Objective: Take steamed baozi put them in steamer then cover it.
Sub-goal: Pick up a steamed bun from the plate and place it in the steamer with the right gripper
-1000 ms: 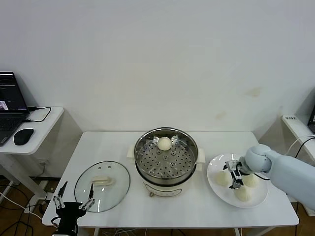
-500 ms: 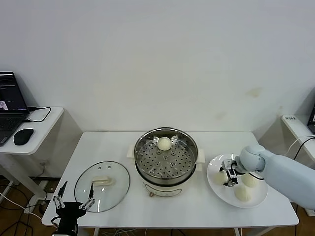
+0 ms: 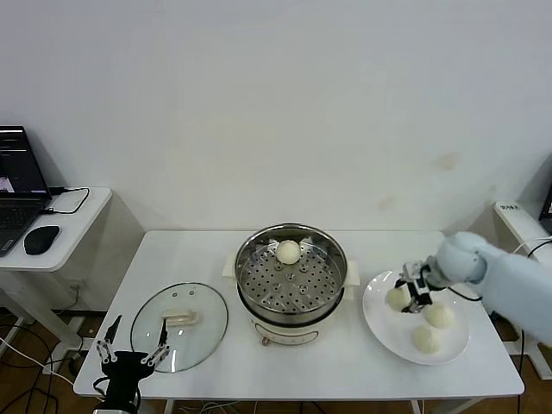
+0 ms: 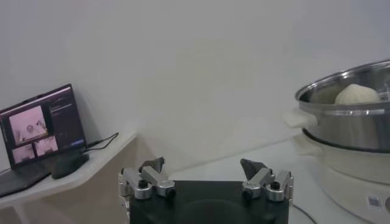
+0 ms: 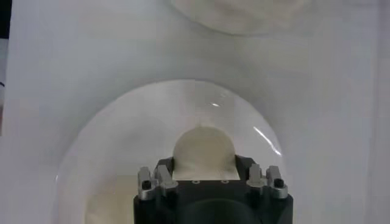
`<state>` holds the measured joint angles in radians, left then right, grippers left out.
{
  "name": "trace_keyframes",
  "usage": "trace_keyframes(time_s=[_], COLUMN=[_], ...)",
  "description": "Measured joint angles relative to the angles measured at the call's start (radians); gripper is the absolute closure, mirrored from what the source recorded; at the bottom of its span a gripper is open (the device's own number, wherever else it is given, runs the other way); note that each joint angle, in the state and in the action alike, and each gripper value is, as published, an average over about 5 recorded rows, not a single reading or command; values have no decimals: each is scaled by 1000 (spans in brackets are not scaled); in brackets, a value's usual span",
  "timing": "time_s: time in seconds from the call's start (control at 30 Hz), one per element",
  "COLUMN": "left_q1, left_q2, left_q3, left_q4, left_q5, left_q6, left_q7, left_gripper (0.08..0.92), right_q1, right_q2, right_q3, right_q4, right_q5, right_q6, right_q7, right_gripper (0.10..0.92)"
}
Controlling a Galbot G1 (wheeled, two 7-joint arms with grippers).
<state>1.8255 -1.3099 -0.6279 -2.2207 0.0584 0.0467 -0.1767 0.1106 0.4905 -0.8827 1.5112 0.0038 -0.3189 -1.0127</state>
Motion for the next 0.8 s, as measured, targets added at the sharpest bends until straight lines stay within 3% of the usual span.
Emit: trace_keyframes(time_s=[0.33,0.8], left_q1=[-9,-27], left_q2=[6,2], left_q3=[4,-8], left_q4=[-2,11], left_q5=[-5,-11], left_q6=[0,1], left_q7=[1,1], left_gripper=[177,177], right_q1=[334,468], right_q2=[34,322], right_q3=[-166,-294], right_q4=[86,101], right_q5=[165,422], right_q6=[-70,-244], right_q7=[3,136], right_gripper=[389,380])
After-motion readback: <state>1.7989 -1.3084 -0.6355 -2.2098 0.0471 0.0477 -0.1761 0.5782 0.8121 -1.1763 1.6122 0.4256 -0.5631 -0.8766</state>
